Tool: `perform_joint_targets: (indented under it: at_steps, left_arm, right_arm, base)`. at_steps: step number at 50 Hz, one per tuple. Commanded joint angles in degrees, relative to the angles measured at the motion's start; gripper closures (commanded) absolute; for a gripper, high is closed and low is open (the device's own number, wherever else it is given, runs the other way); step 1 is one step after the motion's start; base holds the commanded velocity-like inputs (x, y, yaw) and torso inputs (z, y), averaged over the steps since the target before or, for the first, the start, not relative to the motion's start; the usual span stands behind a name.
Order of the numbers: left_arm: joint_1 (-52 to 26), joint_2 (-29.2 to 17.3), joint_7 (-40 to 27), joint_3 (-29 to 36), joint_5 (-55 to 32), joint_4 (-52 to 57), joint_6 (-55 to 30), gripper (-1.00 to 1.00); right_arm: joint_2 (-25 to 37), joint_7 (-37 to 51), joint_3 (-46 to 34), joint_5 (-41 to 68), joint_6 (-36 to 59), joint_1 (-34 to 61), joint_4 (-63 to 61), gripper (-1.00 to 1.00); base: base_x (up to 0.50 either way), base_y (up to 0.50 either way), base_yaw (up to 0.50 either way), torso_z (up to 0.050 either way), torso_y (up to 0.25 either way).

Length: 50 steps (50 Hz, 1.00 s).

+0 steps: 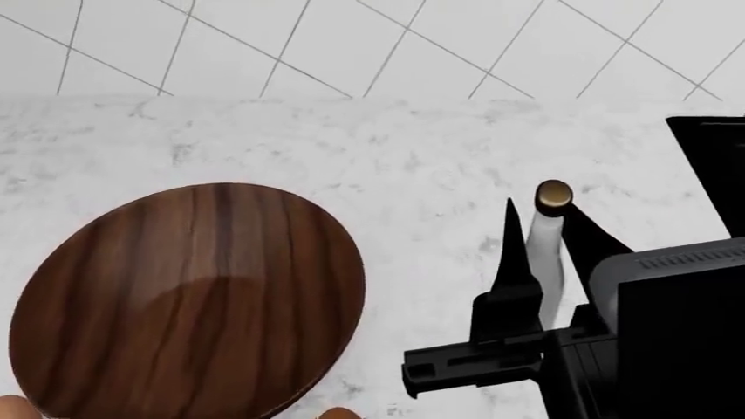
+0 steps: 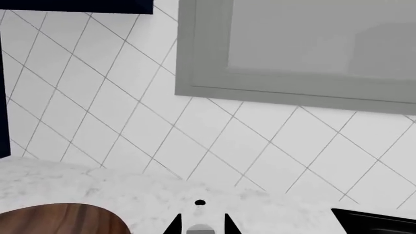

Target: Place the eggs and milk next to the bowl.

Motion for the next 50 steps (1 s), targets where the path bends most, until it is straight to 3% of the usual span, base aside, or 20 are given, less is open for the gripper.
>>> perform_joint_targets:
  at_steps: [1,34,50]
  left_arm:
    - [1.41,1.12,0.40,0.01,0.52,-1.95,1.78,-1.00]
    - [1.21,0.17,-0.35,0.07,1.05,-1.10,1.05,-1.00]
    - [2.00,0.02,0.37,-0.06,1.58,-1.47,1.80,-1.00]
  right_arm:
    - [-0.81,-0.48,-0.49,-1.64,-1.04,-0.68,1.17,1.00]
    - [-1.60,-0.42,-1.54,-1.77,-0.56,0.86,2.20,1.00]
    - [-8.84,-2.64,-7.10,-4.94,1.48,7.54,8.57,1.00]
  base:
    - [0.29,0.00,0.00,0.000,0.000]
    - [0.03,0.00,0.00,0.000,0.000]
    - [0.00,0.00,0.00,0.000,0.001]
